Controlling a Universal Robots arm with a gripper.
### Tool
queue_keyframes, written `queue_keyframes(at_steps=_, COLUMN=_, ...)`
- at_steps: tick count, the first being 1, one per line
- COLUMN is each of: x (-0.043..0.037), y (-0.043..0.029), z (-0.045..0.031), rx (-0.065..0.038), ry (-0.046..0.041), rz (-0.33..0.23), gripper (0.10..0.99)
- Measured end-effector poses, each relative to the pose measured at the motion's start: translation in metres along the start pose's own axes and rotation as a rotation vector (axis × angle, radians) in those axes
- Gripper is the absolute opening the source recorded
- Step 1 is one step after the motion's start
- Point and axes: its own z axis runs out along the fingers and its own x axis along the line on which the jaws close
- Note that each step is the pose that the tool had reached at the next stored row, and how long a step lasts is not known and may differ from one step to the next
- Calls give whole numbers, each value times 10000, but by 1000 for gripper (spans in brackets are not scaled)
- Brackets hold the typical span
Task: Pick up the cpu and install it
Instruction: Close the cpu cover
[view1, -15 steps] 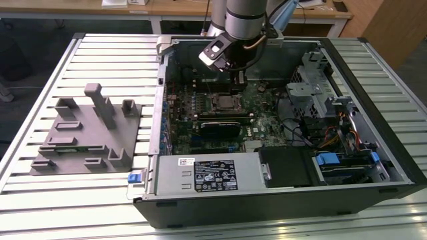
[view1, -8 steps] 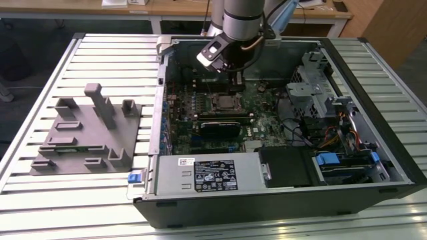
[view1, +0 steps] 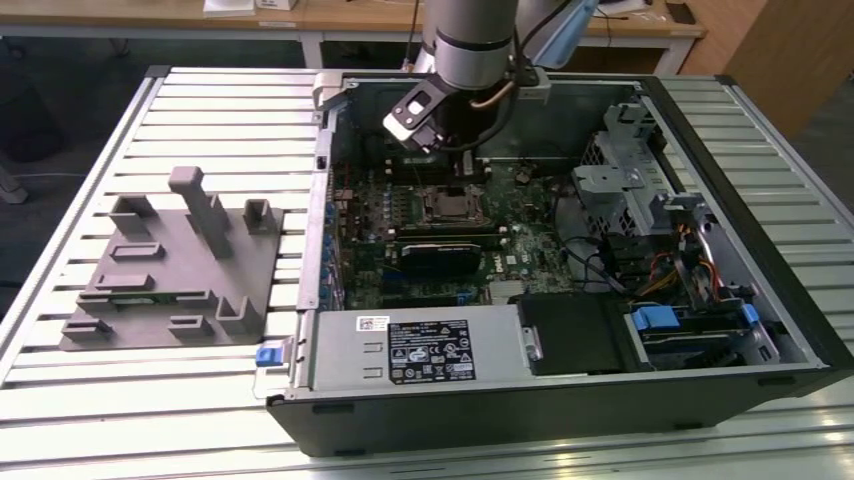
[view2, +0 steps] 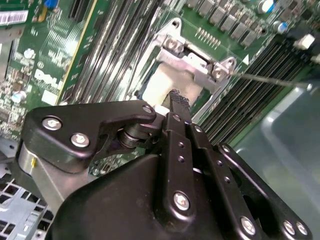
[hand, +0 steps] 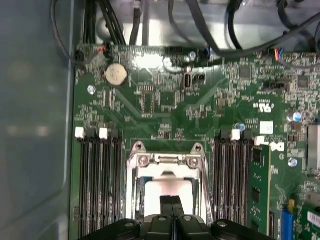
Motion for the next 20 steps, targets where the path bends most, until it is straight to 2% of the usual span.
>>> queue_keyframes(at_steps=7, x=2, y=-109, z=49, rx=-1, ry=0, rz=1, gripper=106)
queue_keyframes(at_steps=15, x=4, y=-174, z=107, rx=-1, ry=0, rz=1, gripper=106)
queue_keyframes(at_steps=20, x=9, y=-181, z=144, rx=0, ry=0, rz=1, gripper=106)
